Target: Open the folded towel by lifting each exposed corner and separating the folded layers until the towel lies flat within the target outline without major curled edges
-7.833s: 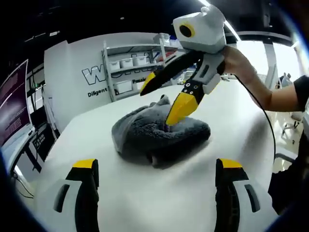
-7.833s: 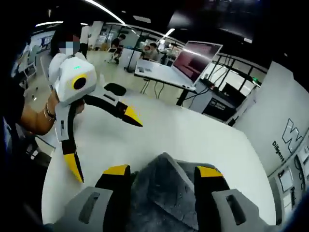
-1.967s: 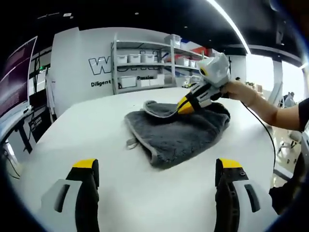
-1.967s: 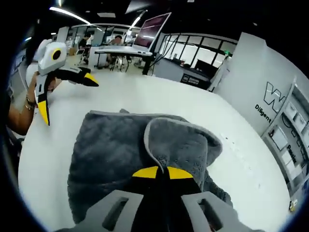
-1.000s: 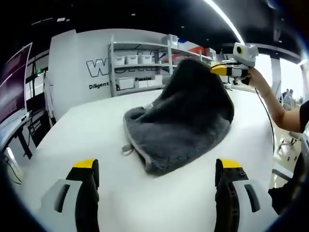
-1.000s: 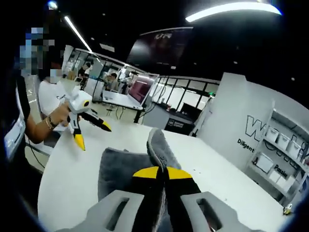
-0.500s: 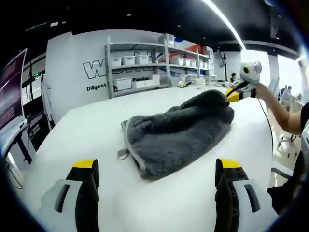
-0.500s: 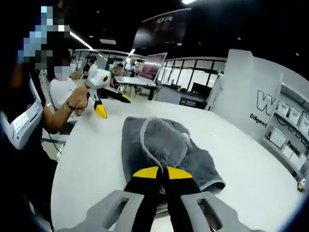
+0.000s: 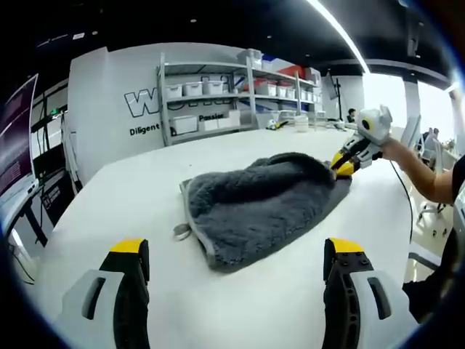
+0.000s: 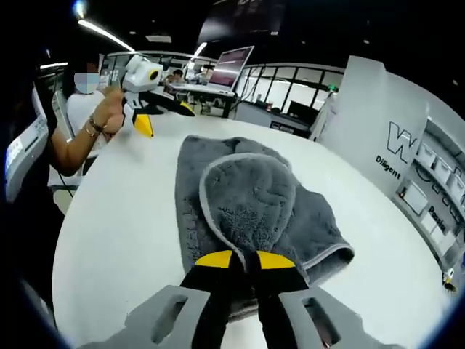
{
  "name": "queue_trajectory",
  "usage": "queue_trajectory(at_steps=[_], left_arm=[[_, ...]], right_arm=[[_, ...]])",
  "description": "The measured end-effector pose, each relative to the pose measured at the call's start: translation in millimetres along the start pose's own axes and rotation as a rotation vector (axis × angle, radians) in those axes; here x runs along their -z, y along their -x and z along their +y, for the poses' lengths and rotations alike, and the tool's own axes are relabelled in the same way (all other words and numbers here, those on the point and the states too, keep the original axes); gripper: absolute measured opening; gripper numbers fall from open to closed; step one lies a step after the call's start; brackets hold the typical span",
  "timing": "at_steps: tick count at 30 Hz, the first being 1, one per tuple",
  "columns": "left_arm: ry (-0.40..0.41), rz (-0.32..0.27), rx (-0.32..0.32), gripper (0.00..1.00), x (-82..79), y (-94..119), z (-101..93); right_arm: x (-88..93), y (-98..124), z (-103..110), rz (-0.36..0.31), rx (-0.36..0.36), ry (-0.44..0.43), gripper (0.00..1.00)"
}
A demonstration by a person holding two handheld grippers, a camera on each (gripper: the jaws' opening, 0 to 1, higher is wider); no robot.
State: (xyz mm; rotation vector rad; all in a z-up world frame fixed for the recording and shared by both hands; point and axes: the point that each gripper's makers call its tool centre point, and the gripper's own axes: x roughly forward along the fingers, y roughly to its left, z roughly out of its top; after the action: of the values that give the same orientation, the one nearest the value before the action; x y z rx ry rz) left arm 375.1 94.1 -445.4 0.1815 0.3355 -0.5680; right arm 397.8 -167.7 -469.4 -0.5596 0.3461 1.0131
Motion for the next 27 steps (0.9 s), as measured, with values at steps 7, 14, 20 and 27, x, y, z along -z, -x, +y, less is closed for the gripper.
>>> queue_trajectory(at_steps=[7,14,20,27], left_arm=[[0.005,-0.004,-0.007,0.98,-0.3,2,2.7],[0.01,-0.013,-0.005,0.98,-0.7,4,2.9],[0.017,-0.014,-0.011,0.98,0.0,5,5.2],[0.017,-0.01,-0.011,0.99,1.0,5,5.4]], right_arm=[[-10.9,16,-1,-0.024,0.05,-0.027,0.33],[-4.2,35,-9,0.001,0.118,-0.119,0.79],[7.0,49,-12,0.005,0.155,-0.196,0.99],[18.7,59,-15,0.012,0.174,-0.219,0.99]])
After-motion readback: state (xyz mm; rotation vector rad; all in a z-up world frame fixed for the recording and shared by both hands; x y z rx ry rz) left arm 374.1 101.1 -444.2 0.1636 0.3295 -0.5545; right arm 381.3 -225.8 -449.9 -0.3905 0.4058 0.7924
